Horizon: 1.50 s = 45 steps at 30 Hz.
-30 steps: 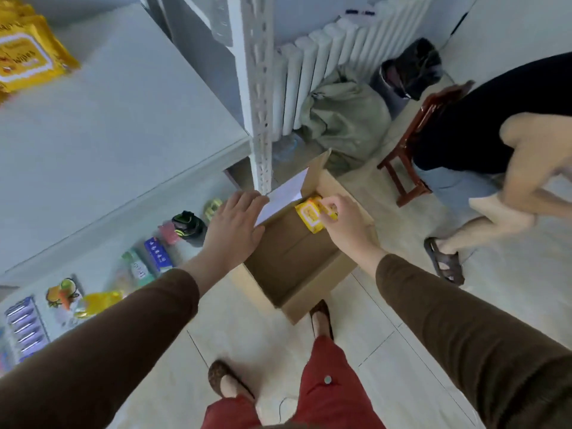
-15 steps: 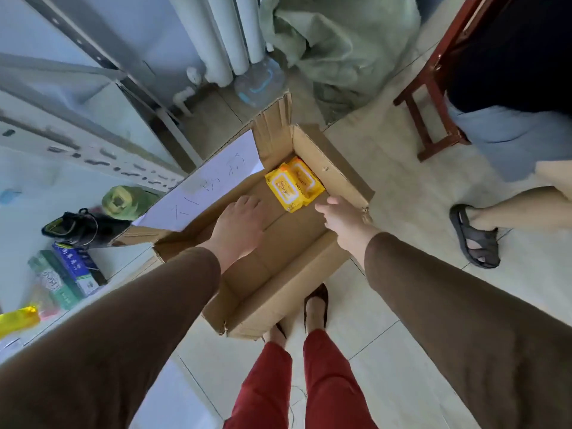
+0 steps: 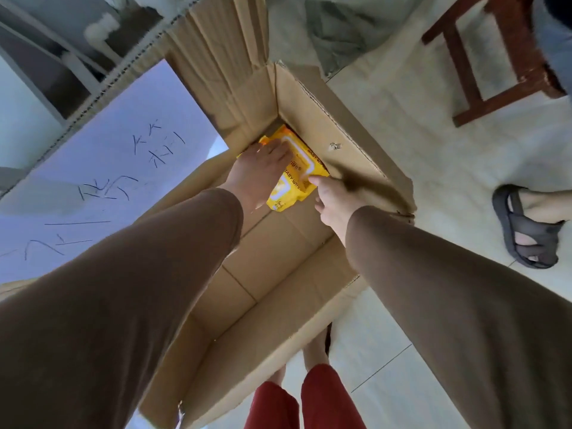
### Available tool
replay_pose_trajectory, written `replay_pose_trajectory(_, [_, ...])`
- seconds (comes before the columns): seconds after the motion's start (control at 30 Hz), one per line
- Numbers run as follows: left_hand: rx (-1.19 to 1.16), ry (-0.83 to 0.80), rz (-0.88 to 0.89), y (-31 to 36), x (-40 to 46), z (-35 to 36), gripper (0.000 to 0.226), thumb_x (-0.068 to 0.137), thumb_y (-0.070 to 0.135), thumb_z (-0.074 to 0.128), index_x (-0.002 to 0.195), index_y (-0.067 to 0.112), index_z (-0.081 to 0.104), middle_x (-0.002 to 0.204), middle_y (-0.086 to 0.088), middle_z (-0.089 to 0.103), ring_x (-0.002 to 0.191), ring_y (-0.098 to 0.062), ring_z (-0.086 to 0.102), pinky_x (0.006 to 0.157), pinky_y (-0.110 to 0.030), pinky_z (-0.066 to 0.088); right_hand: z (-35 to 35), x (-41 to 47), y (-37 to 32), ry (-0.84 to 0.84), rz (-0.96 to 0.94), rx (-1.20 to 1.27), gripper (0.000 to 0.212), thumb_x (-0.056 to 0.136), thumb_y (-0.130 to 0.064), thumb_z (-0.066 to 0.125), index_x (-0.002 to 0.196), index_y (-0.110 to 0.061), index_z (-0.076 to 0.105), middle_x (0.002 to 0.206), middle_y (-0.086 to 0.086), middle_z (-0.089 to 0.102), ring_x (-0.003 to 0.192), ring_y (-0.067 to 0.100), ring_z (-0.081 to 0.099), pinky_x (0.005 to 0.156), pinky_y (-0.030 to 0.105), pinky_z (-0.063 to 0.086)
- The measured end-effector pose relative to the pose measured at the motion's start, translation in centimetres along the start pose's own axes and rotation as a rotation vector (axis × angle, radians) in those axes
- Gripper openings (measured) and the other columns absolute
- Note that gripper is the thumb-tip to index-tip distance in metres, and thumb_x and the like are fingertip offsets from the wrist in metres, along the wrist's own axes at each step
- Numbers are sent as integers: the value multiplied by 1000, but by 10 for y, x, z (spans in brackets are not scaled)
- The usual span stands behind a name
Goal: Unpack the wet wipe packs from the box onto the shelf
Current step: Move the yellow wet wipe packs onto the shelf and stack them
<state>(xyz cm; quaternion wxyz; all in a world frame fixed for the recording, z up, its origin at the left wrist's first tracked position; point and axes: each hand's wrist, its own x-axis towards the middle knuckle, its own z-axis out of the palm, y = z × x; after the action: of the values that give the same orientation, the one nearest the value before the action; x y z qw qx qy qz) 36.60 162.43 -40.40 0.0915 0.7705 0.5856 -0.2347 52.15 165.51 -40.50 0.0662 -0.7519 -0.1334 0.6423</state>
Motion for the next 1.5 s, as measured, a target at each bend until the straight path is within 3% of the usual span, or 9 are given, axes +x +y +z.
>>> replay_pose_trajectory(0.13, [147,47,30,5,-2,18,76,74,20,69,141,18,33,140,-1,47,132,-24,39,107,-38,31,17,20,5,-12,-14,96,49,82,-38,78,122,-13,62,112,-1,63,91,12,56,83,26,41])
replay_pose_trajectory(0.23, [214,58,29,0,-18,28,51,78,27,65,125,19,46,115,1,55,117,-25,44,102,-37,32,27,26,5,16,-37,138,72,71,-45,86,128,-11,59,128,1,62,111,20,58,92,31,40])
replay_pose_trajectory(0.4, [119,-19,-7,-7,-48,38,39,79,50,70,111,28,62,115,2,55,116,-25,46,102,-38,35,45,23,0,-71,-42,213,84,76,-37,84,144,-8,45,153,5,43,143,23,36,115,37,26])
replay_pose_trajectory(0.57, [-252,-84,-223,-4,-98,22,32,82,45,70,104,27,57,92,4,66,91,-24,60,76,-34,37,36,-12,5,-64,-156,256,48,79,-19,82,123,-16,63,128,4,66,122,22,60,105,40,45])
replay_pose_trajectory(0.7, [-488,-42,-347,-1,-155,-15,34,87,41,67,108,20,50,96,0,61,93,-25,55,63,-33,35,15,-77,14,-66,-297,254,41,82,-8,78,120,-12,65,114,5,73,107,24,68,89,40,57])
replay_pose_trajectory(0.97, [-684,13,-420,-14,-319,-139,31,90,34,62,108,18,44,100,-5,59,100,-29,56,73,-41,48,-22,-277,35,-181,-641,-53,32,78,-5,80,105,-8,64,94,2,73,78,9,71,67,23,56])
replay_pose_trajectory(1.1, [-705,77,-455,-32,-432,-189,36,88,39,63,113,20,46,103,-4,59,100,-29,59,76,-40,50,-13,-400,67,-244,-769,-206,31,80,-13,81,108,-9,67,103,6,75,95,21,72,84,34,56])
replay_pose_trajectory(1.23, [-715,240,-506,-55,-560,-226,48,84,39,70,125,22,51,109,-7,62,100,-30,61,73,-35,46,10,-519,106,-428,-924,-260,24,84,-2,75,104,-12,67,89,-9,75,81,2,70,73,15,54])
replay_pose_trajectory(1.5, [-672,518,-600,-134,-760,-274,38,81,38,74,115,34,57,99,10,56,93,-18,56,72,-39,51,86,-690,138,-565,-1144,-387,32,79,-10,82,107,-15,67,94,-4,72,81,1,68,72,14,53])
